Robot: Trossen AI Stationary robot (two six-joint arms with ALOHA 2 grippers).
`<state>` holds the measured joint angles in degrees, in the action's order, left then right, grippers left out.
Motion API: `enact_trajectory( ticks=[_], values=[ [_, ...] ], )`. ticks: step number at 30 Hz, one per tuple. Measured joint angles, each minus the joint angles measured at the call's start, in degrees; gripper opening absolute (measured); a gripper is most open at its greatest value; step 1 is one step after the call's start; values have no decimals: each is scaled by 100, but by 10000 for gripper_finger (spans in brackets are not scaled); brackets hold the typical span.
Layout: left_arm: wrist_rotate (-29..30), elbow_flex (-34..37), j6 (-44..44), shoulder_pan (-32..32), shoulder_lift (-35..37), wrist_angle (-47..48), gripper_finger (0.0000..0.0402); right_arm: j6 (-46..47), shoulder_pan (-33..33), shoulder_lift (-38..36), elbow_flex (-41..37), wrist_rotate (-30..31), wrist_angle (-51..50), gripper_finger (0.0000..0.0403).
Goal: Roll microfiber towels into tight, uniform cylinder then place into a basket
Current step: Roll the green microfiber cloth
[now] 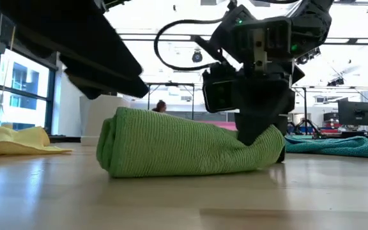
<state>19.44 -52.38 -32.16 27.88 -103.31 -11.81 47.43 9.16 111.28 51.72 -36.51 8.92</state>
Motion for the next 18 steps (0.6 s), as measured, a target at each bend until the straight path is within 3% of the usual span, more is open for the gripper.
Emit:
enact_trajectory(
  ticks=[6,18],
  values=[
    [452,-9,559,-6,-79,8,120,425,-85,0,0,-22,-208,7],
    [568,-11,881,-45,-478,-449,120,691,-88,0,-4,277,-220,7]
  ],
)
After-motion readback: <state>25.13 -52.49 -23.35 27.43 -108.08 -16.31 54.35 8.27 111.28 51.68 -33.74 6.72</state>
